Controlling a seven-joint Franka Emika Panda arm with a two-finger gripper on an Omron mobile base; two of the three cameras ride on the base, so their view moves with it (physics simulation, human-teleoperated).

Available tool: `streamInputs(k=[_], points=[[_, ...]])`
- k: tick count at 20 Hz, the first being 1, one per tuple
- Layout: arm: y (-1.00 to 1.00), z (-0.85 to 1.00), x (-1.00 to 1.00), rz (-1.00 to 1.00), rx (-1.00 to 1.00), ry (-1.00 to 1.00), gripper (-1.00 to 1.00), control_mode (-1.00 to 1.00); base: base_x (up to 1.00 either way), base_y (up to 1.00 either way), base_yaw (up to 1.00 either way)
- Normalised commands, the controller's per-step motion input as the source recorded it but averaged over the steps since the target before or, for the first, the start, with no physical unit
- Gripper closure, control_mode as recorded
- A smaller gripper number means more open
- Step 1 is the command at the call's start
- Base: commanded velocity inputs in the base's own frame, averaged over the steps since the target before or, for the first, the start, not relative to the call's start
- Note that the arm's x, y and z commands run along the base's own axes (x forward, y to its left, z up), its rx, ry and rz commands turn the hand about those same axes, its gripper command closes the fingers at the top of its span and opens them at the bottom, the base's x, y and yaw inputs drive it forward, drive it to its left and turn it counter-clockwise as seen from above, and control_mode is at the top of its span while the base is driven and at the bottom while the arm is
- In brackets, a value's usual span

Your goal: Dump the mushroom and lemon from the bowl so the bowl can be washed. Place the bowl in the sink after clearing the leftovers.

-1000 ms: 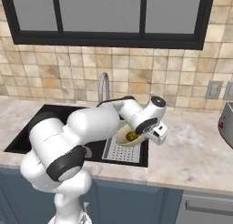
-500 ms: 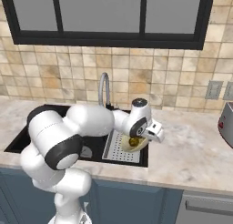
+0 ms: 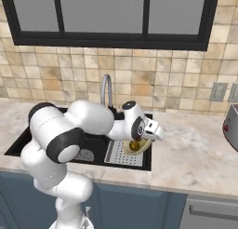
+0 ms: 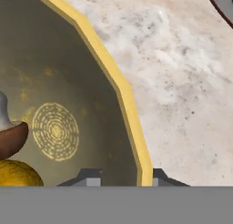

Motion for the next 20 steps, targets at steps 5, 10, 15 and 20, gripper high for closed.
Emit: streamInputs(k=[5,10,15,20], points=[[0.25,-0.02,-0.09,0.03,-0.21,-0.01,1.00,-1.00,0.00,0.00,0.00],[0.30,0.00,-0.67,0.13,-0.25,-0.26,1.00,-1.00,0.00,0.00,0.00],[0.02,0.00,-0.02,0.00,-0.01,-0.02,1.00,-1.00,0.00,0.00,0.00],[0.67,0.00,-0.29,0.10,-0.34,-0.24,1.00,-1.00,0.00,0.00,0.00]])
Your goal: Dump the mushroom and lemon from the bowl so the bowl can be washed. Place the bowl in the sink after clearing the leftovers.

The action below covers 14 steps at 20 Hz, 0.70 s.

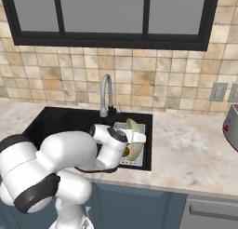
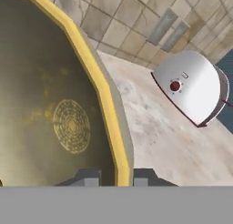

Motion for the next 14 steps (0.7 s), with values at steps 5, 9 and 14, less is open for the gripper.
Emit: streamInputs(k=[5,9,14], points=[[0.03,0.00,-0.01,0.01,-0.03,-0.02,1.00,-1.00,0.00,0.00,0.00],[0.34,0.01,0.00,0.00,-0.23,-0.12,1.00,-1.00,0.00,0.00,0.00],[0.02,0.14,0.42,-0.02,-0.14,-0.04,1.00,-1.00,0.00,0.00,0.00]])
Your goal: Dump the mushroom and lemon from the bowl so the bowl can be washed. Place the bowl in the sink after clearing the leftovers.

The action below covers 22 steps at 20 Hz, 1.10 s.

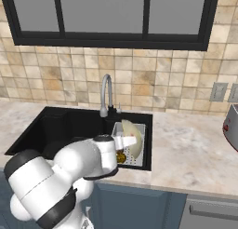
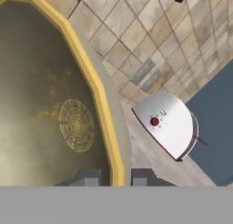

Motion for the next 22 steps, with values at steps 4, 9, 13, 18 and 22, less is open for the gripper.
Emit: streamInputs(k=[4,9,13,18,22], points=[[0.02,0.06,0.08,0.00,-0.08,0.00,1.00,-1.00,0.00,0.00,0.00],[0.55,-0.14,-0.44,0.09,-0.46,-0.13,1.00,-1.00,0.00,0.00,0.00],[0.16,0.05,-0.24,0.04,-0.15,-0.18,1.00,-1.00,0.00,0.00,0.00],[0.13,0.03,-0.09,0.00,-0.14,-0.07,1.00,-1.00,0.00,0.00,0.00],[0.35,-0.58,-0.24,0.05,-0.34,0.10,1.00,-1.00,0.00,0.00,0.00]])
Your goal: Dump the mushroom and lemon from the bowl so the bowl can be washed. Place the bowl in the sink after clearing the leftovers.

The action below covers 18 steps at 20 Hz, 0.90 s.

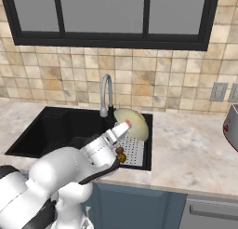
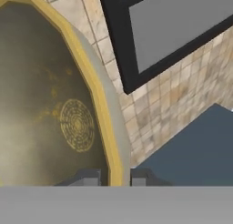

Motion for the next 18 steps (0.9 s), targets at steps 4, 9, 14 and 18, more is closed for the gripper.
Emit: streamInputs(k=[4,9,14,18], points=[[0.05,0.14,-0.05,0.02,0.15,-0.01,1.00,-1.00,0.00,0.00,0.00],[-0.19,0.52,-0.08,-0.02,0.51,0.00,1.00,-1.00,0.00,0.00,0.00],[-0.45,0.55,-0.10,-0.05,0.55,0.23,1.00,-1.00,0.00,0.00,0.00],[-0.43,0.45,-0.25,-0.10,0.53,0.46,1.00,-1.00,0.00,0.00,0.00]])
